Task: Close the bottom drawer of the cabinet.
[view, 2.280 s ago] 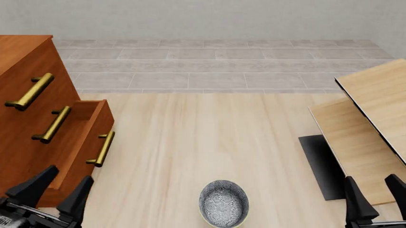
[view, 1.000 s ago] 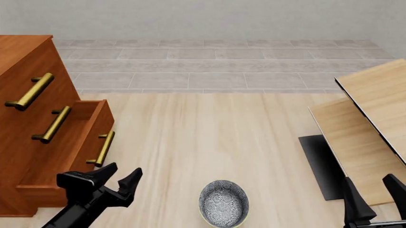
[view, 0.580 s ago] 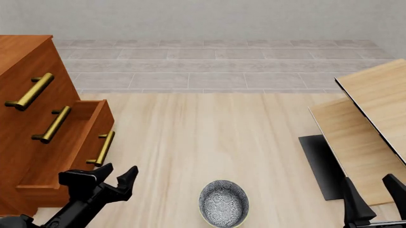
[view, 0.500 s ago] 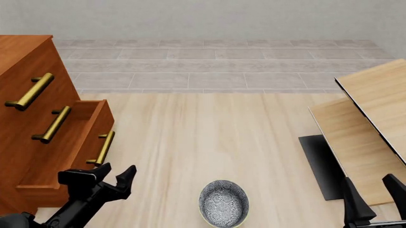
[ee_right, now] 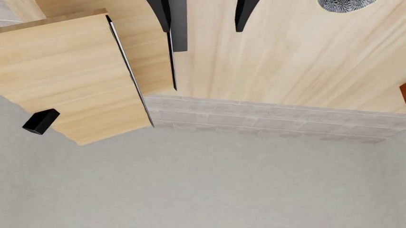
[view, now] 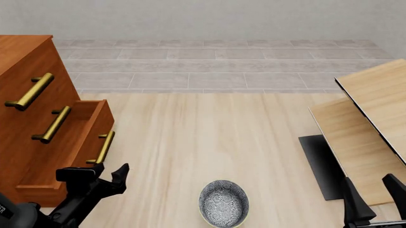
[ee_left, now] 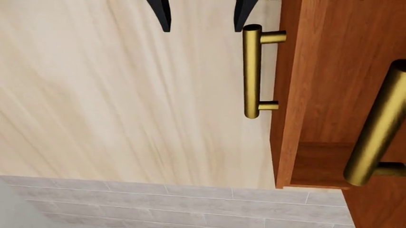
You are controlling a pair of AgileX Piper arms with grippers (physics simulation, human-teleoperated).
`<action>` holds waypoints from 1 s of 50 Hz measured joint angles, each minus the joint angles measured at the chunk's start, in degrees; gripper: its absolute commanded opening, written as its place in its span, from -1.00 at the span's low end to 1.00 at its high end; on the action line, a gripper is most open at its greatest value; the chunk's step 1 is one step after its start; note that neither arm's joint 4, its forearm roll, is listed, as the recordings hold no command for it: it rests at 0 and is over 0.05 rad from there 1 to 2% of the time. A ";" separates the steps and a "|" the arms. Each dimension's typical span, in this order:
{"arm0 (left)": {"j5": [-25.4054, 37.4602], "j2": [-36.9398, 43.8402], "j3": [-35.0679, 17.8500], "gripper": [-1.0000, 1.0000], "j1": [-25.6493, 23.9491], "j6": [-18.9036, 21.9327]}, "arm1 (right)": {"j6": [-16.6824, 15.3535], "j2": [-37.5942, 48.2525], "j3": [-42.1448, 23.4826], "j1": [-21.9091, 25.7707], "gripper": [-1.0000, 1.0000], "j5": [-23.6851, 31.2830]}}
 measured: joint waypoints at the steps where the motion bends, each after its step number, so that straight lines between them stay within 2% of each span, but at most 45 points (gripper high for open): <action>1: -0.01 0.13 -0.07 1.00 0.13 0.13 | 0.00 -0.01 0.00 0.00 1.00 0.00; 29: -0.36 4.28 -2.08 1.00 5.96 3.76 | -0.04 -0.04 0.01 0.19 1.00 0.00; 50: -1.27 5.30 -2.02 1.00 7.88 5.65 | -0.11 -0.15 0.00 0.31 1.00 0.00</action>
